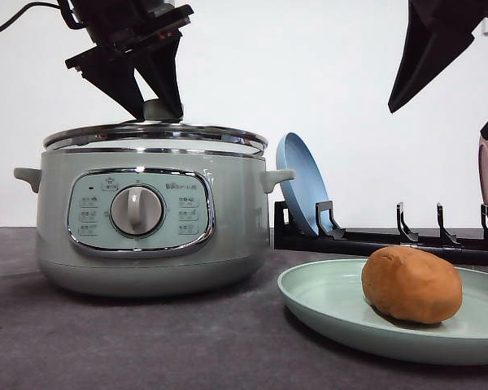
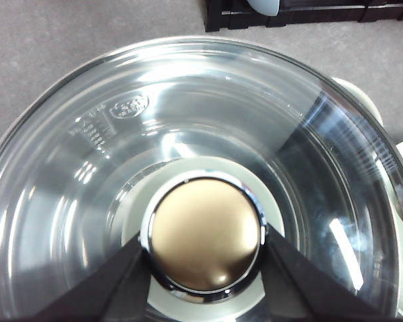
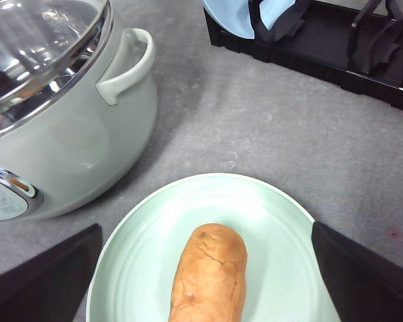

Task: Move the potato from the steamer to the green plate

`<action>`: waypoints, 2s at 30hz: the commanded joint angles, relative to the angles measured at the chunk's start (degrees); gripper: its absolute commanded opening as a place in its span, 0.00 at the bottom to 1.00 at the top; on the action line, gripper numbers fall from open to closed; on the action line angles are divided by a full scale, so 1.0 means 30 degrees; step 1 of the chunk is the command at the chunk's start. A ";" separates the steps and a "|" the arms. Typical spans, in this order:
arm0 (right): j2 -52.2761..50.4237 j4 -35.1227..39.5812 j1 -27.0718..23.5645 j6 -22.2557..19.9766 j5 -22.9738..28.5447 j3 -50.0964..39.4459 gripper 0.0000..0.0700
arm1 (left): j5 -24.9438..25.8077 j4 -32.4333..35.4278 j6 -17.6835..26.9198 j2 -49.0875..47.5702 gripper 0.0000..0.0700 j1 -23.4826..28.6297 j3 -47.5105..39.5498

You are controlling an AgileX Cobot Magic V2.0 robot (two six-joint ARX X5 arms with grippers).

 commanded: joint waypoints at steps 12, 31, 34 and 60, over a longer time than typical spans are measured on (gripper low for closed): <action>0.0095 0.0131 0.0102 0.0051 0.0087 0.0219 0.90 | -0.1288 -0.0559 0.0959 0.0867 0.00 -0.0170 0.0545; 0.0095 0.0131 0.0102 0.0042 0.0087 0.0219 0.90 | -0.2213 -0.0483 0.1402 0.0957 0.00 -0.0933 0.0539; 0.0095 0.0131 0.0102 0.0038 0.0082 0.0219 0.90 | -0.2198 -0.0568 0.1328 0.0957 0.00 -0.0947 0.0539; 0.0102 -0.0014 0.0102 -0.0313 -0.1476 0.0219 0.90 | -0.2034 -0.0778 0.0322 -0.2133 0.79 -0.0948 0.0605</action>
